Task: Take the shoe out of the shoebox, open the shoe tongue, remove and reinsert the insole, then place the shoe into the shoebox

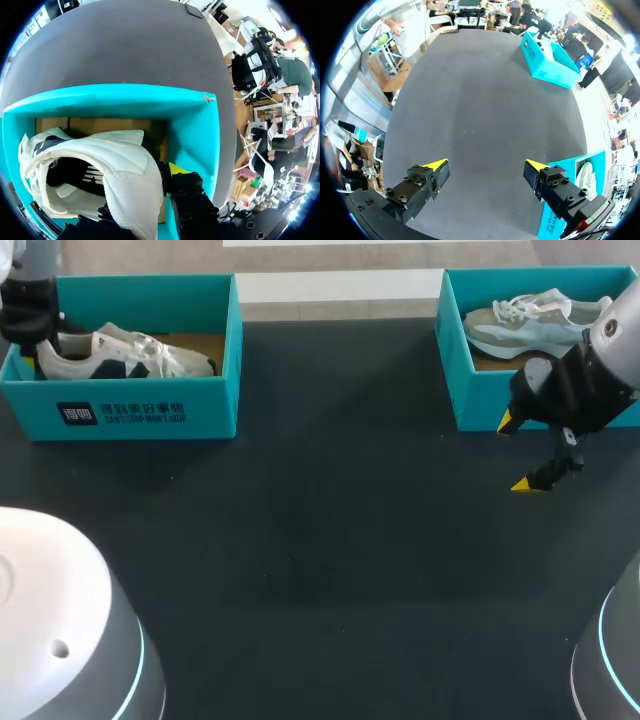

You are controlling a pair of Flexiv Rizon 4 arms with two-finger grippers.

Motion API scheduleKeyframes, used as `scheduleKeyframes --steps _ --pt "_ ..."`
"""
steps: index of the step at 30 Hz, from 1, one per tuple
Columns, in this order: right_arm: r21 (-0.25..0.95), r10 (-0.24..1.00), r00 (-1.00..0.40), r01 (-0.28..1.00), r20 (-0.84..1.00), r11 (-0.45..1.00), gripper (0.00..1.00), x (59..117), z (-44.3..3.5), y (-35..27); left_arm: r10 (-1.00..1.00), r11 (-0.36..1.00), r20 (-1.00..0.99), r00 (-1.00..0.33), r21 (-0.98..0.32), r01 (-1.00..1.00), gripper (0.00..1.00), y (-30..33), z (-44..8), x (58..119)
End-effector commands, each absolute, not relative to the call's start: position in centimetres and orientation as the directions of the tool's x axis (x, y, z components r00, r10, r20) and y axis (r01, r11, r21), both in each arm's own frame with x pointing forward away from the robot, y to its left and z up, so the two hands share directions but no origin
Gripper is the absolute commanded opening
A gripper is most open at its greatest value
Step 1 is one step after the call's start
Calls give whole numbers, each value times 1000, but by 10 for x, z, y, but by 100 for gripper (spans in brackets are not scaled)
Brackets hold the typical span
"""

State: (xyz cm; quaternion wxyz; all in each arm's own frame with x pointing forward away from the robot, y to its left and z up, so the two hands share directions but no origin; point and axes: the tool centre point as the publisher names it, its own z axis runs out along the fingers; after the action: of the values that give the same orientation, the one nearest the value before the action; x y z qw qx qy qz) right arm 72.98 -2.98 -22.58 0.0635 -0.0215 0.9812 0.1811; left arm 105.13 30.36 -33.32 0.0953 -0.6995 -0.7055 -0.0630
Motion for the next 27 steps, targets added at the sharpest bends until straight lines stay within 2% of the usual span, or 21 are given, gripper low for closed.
scheduleKeyframes --steps 1,27 --pt "351 -19 -991 -65 -133 934 100 730 -227 -30 973 5 231 5 -46 999 0 301 -345 1042" --pt "351 -19 -991 -65 -133 934 100 730 -227 -30 960 -65 261 102 -148 987 0 302 -396 1033"
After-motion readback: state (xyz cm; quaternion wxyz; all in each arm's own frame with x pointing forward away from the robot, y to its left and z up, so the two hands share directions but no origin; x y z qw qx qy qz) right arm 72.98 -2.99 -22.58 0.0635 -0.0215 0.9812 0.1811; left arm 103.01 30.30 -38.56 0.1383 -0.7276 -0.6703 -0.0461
